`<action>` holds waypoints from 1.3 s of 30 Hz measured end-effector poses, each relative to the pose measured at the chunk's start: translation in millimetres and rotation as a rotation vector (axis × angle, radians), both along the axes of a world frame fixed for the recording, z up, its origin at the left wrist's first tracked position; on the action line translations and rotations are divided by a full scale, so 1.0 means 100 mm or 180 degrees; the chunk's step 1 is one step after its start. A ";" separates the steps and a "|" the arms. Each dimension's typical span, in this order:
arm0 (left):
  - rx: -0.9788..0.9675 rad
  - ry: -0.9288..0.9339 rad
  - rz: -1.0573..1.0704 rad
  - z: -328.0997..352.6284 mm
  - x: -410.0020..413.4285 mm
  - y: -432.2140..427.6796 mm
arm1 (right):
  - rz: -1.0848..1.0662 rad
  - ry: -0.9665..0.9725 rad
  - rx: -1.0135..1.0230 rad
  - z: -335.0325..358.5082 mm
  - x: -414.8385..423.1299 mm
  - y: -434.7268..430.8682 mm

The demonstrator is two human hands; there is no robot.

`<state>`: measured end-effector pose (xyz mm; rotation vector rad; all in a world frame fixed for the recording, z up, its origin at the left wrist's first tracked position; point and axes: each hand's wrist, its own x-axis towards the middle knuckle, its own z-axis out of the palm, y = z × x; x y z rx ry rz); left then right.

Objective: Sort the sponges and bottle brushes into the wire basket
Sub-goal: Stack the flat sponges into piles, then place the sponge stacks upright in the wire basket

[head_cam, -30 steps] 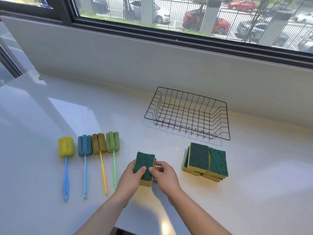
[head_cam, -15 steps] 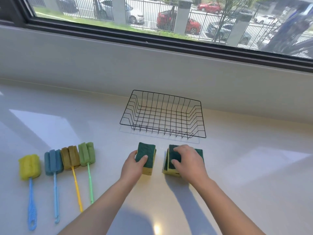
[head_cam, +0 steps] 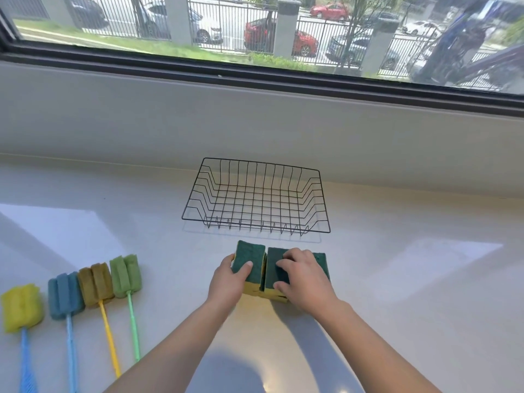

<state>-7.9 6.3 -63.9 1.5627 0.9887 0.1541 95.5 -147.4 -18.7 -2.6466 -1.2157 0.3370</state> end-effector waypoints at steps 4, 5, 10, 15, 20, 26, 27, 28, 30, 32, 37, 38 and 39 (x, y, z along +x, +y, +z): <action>0.0143 -0.0004 -0.0143 0.05 -0.07 0.13 | -0.0008 0.0066 0.0052 0.03 0.05 0.00; 0.0297 -0.0051 -0.0267 0.08 -0.09 0.18 | -0.0013 0.0070 0.0076 0.04 0.07 0.00; 0.1944 0.0313 -0.2011 0.25 -0.07 0.48 | 0.0273 0.0020 -0.0553 0.16 0.23 0.09; 0.3149 0.0645 -0.3200 0.23 0.19 0.51 | 0.0515 -0.0124 -0.1474 0.21 0.30 0.28; 0.3372 0.0544 -0.3314 0.12 0.27 0.46 | 0.0481 -0.0245 -0.1212 0.12 0.24 0.35; 0.3532 0.0460 -0.3335 0.05 0.30 0.47 | 0.0593 -0.0476 -0.1214 0.01 0.23 0.31; 0.3545 0.0462 -0.3357 0.04 0.31 0.48 | 0.0641 -0.0538 -0.1204 0.00 0.22 0.31; 0.3553 0.0453 -0.3377 0.03 0.31 0.49 | 0.0685 -0.0593 -0.1195 -0.02 0.21 0.30; 0.3563 0.0421 -0.3396 0.01 0.33 0.50 | 0.0739 -0.0689 -0.1176 -0.06 0.21 0.30; 0.3528 0.0441 -0.3386 0.01 0.33 0.51 | 0.0762 -0.0768 -0.1082 -0.11 0.21 0.31; 0.3541 0.0475 -0.3355 0.01 0.34 0.51 | 0.0680 -0.0697 -0.0808 -0.16 0.20 0.29; 0.3511 0.0465 -0.3346 0.02 0.34 0.51 | 0.0672 -0.0672 -0.0783 -0.16 0.20 0.29; 0.3486 0.0455 -0.3331 0.03 0.34 0.51 | 0.0670 -0.0655 -0.0755 -0.17 0.20 0.29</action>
